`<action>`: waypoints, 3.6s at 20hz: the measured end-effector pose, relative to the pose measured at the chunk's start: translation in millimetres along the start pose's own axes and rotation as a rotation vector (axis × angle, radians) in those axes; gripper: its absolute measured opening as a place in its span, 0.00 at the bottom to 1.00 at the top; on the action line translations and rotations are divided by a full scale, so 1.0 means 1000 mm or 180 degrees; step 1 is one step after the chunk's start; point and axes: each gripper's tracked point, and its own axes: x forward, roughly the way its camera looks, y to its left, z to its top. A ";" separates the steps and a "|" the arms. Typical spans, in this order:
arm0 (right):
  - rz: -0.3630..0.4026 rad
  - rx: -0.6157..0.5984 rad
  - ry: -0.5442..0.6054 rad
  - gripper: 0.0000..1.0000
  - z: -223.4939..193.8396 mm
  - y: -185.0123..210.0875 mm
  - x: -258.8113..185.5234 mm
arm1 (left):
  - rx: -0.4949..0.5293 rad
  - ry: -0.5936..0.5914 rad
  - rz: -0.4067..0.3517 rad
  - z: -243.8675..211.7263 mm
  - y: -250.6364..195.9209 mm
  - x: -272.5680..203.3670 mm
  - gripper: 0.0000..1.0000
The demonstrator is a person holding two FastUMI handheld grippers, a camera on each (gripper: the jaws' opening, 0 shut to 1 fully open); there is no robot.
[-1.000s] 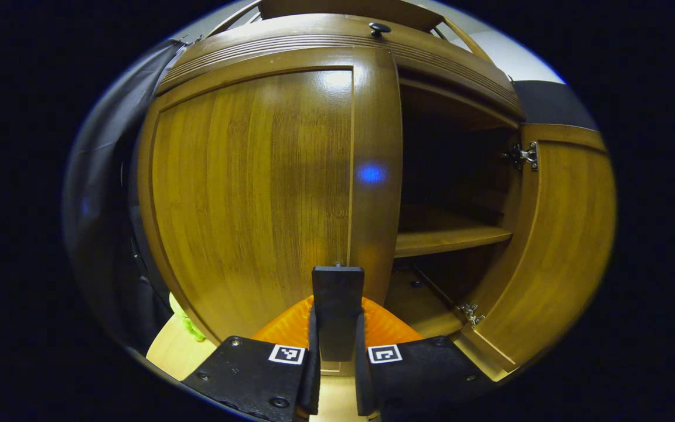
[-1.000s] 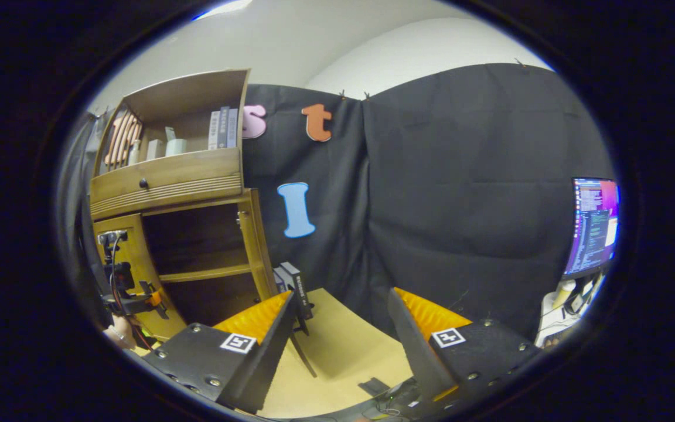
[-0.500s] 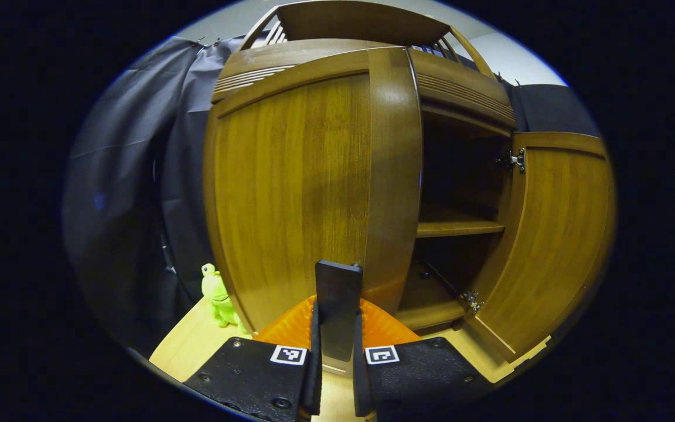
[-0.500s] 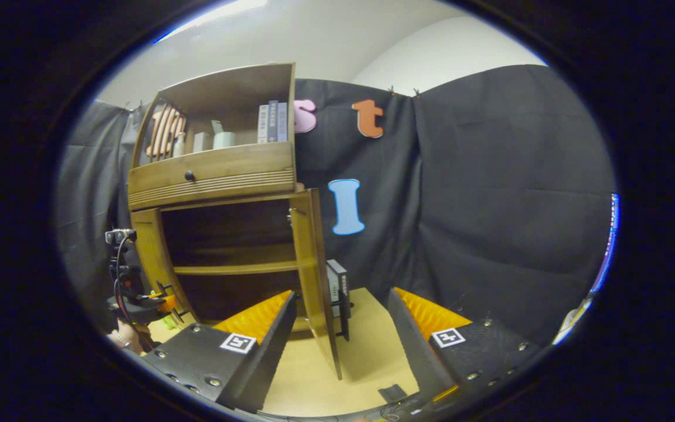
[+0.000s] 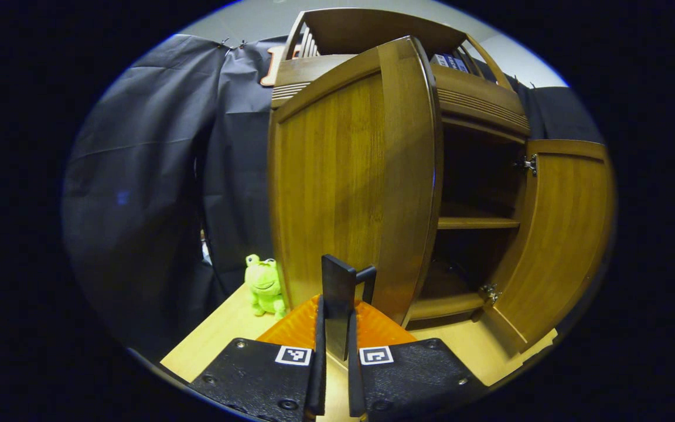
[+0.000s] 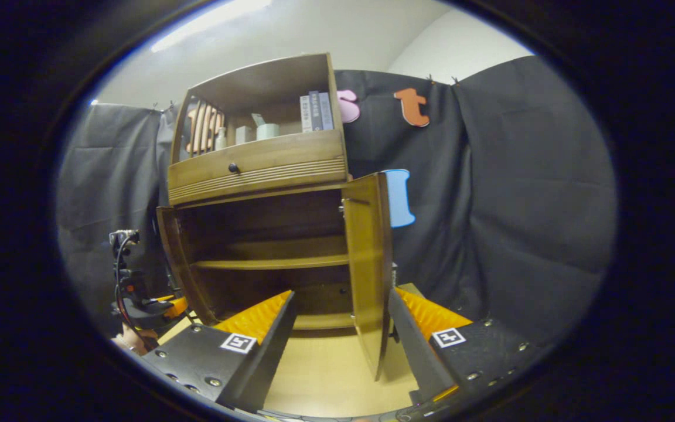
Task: Open the right door of the double-door shoe cabinet with the right hand, and open the left door with the left hand.
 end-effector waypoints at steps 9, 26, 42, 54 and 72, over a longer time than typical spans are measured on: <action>0.0395 -0.0030 0.0101 0.94 -0.008 0.028 0.000 | -0.0147 -0.0005 0.0384 -0.002 0.078 -0.023 0.01; 0.0709 -0.0070 0.0273 0.86 -0.021 0.052 -0.002 | -0.0150 -0.0041 0.0391 0.002 0.124 -0.045 0.01; 0.0923 -0.0022 0.0319 0.93 -0.021 0.064 0.003 | -0.0240 -0.0205 0.0444 0.024 0.121 -0.084 0.00; 0.0682 -0.0194 -0.0053 0.93 0.004 0.048 0.016 | -0.0129 -0.0802 -0.0302 0.145 -0.009 -0.101 0.00; 0.0574 -0.0167 -0.0730 0.86 0.061 0.053 0.031 | -0.0053 -0.1182 -0.0802 0.239 -0.088 -0.147 0.00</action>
